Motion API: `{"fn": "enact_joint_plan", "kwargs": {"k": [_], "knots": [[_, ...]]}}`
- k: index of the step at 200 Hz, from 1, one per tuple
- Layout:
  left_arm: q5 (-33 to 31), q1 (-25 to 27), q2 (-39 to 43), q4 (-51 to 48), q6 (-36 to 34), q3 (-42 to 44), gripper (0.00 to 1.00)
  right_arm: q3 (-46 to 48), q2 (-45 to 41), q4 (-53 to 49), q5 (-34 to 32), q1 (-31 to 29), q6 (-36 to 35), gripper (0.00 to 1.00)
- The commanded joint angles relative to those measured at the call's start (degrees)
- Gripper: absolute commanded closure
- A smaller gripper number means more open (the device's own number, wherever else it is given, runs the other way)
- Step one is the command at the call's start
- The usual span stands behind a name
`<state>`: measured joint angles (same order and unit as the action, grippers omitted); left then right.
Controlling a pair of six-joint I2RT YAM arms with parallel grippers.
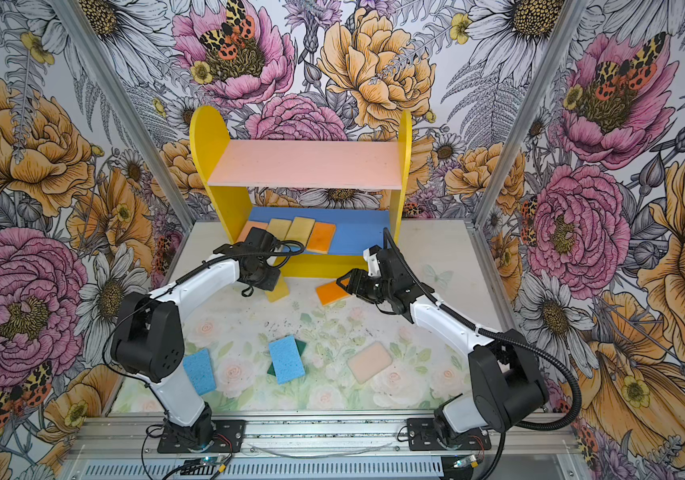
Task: Place and organize the cleaning sponges onto the shelf
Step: 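Grasp the small yellow sponge by the shelf base with the left gripper, then lift the small yellow sponge toward the right gripper with the left gripper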
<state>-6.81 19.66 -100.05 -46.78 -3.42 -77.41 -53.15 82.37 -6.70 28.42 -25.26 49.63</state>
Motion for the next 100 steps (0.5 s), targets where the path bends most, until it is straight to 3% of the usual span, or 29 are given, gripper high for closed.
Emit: {"fn": "enact_joint_plan", "kwargs": {"k": [1, 57, 100], "knots": [[5.1, 0.2, 4.1, 0.2, 4.4, 2.4, 0.9, 0.7, -2.8, -0.1, 0.8, 0.4, 0.1, 0.38], [17.8, 1.6, 15.9, 3.8, 19.6, 9.8, 0.91, 0.2, -6.8, -5.2, 3.1, 0.0, -2.1, 0.38], [33.2, 1.7, 23.3, 9.4, 24.6, 15.5, 0.91, -2.1, -7.1, -5.8, 12.1, -2.8, -8.3, 0.38]]}}
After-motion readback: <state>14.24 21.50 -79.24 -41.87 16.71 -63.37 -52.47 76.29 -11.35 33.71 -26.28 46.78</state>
